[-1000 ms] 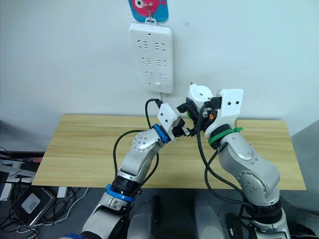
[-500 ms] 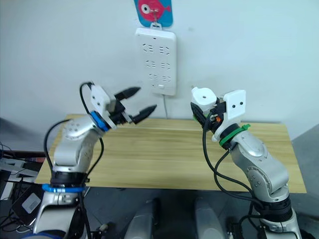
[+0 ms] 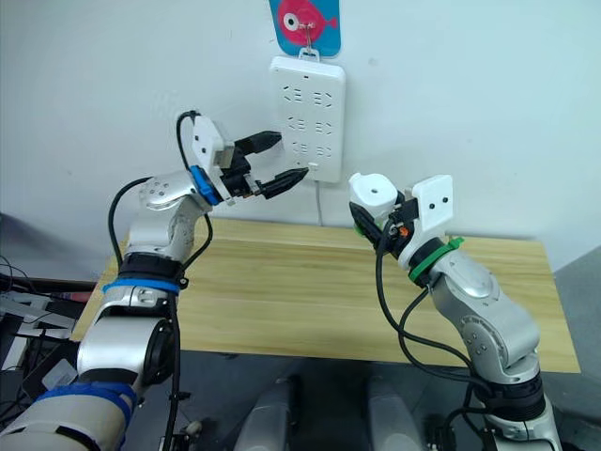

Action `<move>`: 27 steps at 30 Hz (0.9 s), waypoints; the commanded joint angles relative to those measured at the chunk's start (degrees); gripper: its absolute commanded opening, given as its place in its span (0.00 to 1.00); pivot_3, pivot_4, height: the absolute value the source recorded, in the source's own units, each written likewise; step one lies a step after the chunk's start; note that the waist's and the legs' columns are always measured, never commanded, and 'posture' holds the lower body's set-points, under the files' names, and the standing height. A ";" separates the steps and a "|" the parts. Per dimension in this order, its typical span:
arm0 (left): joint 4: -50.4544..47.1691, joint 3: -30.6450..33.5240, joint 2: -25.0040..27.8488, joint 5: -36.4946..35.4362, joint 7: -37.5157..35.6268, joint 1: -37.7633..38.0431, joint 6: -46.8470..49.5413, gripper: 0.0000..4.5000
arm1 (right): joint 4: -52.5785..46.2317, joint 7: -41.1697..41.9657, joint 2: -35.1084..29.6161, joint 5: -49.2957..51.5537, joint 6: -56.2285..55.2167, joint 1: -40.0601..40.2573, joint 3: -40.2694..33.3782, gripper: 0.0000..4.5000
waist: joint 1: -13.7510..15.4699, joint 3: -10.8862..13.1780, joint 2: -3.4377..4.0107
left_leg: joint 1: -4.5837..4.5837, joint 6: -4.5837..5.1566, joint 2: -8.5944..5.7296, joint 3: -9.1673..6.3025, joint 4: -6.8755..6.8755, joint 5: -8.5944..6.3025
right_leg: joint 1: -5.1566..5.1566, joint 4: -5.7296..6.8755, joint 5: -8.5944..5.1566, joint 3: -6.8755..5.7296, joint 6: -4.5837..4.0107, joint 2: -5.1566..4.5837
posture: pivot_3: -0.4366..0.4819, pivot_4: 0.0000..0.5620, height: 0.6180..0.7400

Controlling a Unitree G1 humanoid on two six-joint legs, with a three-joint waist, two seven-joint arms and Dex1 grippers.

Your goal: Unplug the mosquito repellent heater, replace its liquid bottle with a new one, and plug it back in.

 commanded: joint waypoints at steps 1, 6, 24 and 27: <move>5.13 0.02 -0.97 0.87 -2.28 -4.66 -3.63 1.00 | -3.88 -0.50 0.18 -0.08 0.25 -0.18 -1.99 0.67 | -0.07 0.00 0.00 | 0.00 0.00 -0.01 0.00 0.00 0.00 | 0.00 0.00 0.00 0.00 0.00 0.00 | 0.39 0.36 1.00; 11.68 0.87 -2.09 1.71 -3.53 -9.17 -6.56 1.00 | -4.62 -0.93 0.09 -0.18 1.08 -0.15 -2.74 0.67 | -0.23 -0.01 -0.01 | 0.00 0.00 -0.04 0.00 0.01 0.00 | 0.00 0.01 0.00 0.00 0.00 0.00 | 0.38 0.36 1.00; 10.47 3.14 -0.87 -2.23 -15.28 -10.93 11.82 0.58 | -6.92 -2.44 0.88 0.16 4.86 -0.60 -2.68 0.67 | -0.83 -0.01 -0.01 | 0.00 -0.01 0.01 -0.01 0.05 0.00 | -0.10 0.27 0.00 0.00 0.00 0.01 | 0.36 0.38 1.00; 10.50 3.49 -0.81 -2.17 -15.39 -11.17 12.58 0.37 | -7.16 -3.15 1.75 0.15 5.87 -1.33 -2.13 0.67 | -0.83 -0.01 -0.01 | 0.00 -0.01 0.00 -0.02 0.06 0.01 | -0.11 0.31 0.00 -0.01 0.00 0.01 | 0.36 0.38 1.00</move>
